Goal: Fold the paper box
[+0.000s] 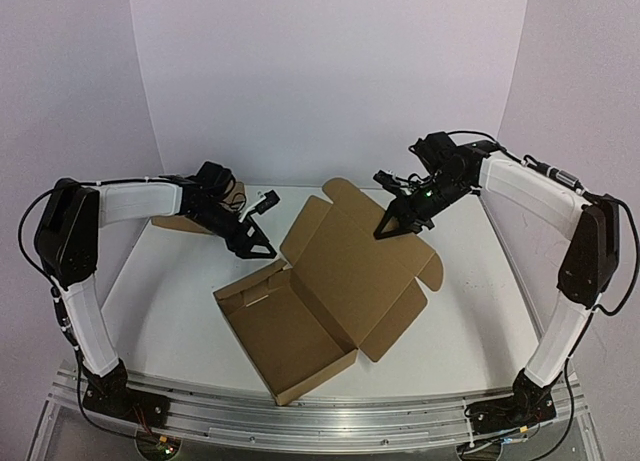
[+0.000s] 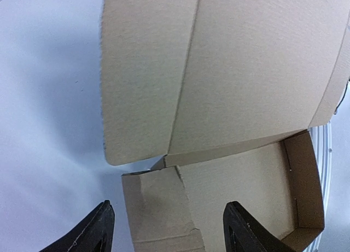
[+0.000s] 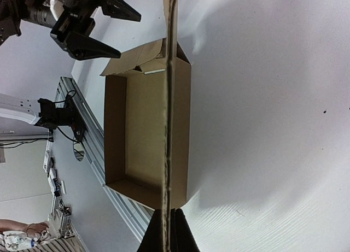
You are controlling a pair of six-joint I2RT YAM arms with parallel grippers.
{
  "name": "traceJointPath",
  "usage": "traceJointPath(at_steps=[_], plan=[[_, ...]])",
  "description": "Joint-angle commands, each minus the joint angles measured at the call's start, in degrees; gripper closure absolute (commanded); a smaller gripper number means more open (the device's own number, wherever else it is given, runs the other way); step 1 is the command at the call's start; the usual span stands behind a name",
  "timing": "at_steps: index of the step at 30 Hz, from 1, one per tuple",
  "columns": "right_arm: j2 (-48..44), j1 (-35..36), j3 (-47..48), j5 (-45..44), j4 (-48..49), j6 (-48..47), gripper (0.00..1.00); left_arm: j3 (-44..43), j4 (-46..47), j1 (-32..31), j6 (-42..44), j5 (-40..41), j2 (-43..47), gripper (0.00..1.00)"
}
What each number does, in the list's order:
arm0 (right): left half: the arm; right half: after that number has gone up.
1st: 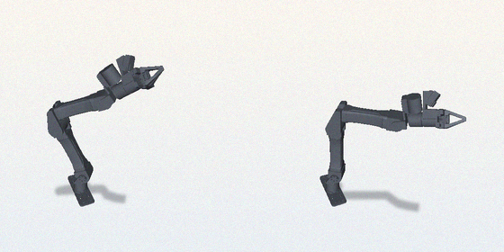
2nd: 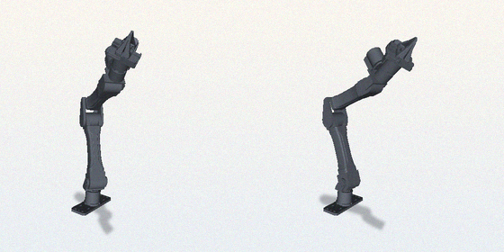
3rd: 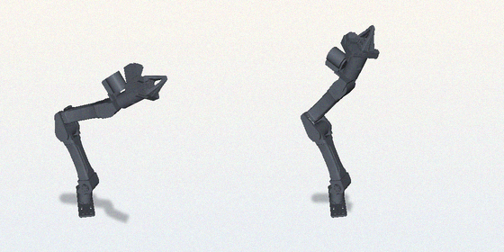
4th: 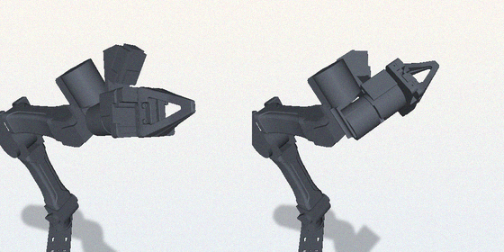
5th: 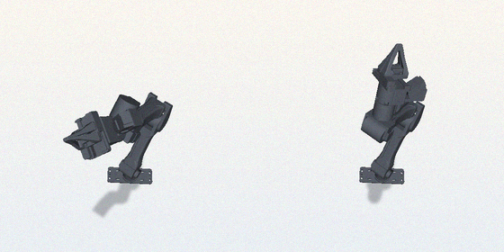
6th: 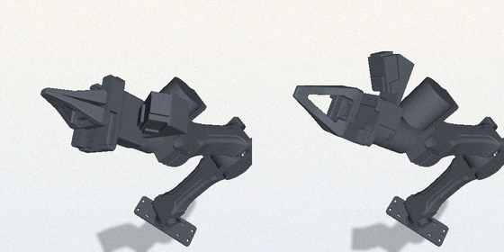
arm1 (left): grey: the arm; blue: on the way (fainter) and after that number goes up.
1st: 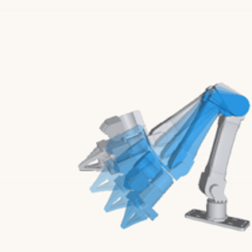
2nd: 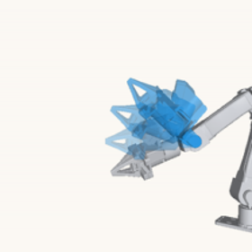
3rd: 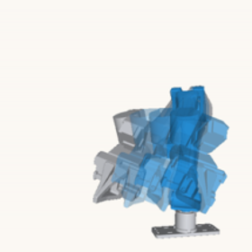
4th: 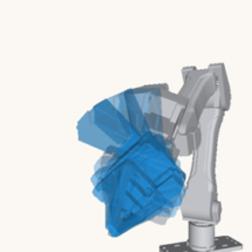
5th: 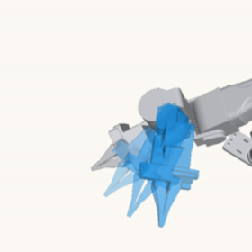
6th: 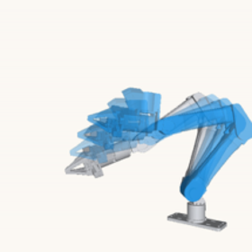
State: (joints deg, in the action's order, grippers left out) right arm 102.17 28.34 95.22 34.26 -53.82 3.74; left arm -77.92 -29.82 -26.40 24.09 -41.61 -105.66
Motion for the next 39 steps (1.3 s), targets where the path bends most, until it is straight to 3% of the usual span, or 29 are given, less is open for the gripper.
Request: traceJointPath(at_steps=[1, 6, 12, 17, 26, 34, 39], plan=[[-2.3, 0.8, -0.6, 0.6, -0.2, 0.3, 1.00, -2.5, -0.3, 1.2, 2.0, 7.7, -3.9, 0.27], [-2.3, 0.8, -0.7, 0.4, 0.7, 0.7, 1.00, -4.6, -10.1, 1.2, 4.3, 10.1, -10.2, 0.23], [-1.6, 2.6, 0.8, -1.5, 1.5, 2.6, 1.00, -2.2, -10.9, 0.7, 6.2, -1.1, -7.2, 0.33], [-1.5, 5.9, 2.3, -3.2, 3.1, 5.5, 1.00, -1.5, -12.8, -0.2, 7.3, -2.2, -7.1, 0.39], [-3.0, 8.0, -1.1, -0.1, 11.2, 14.5, 1.00, 3.0, -6.5, -4.2, 7.2, 9.3, -4.5, 0.52], [-3.7, 8.0, -3.6, 0.7, 15.6, 20.5, 1.00, 12.0, 6.6, -11.4, 10.2, 22.7, 2.6, 0.62], [-4.3, 8.1, -5.1, 0.0, 17.5, 22.0, 1.00, 16.1, 12.8, -14.8, 11.7, 29.4, 5.3, 0.76]])
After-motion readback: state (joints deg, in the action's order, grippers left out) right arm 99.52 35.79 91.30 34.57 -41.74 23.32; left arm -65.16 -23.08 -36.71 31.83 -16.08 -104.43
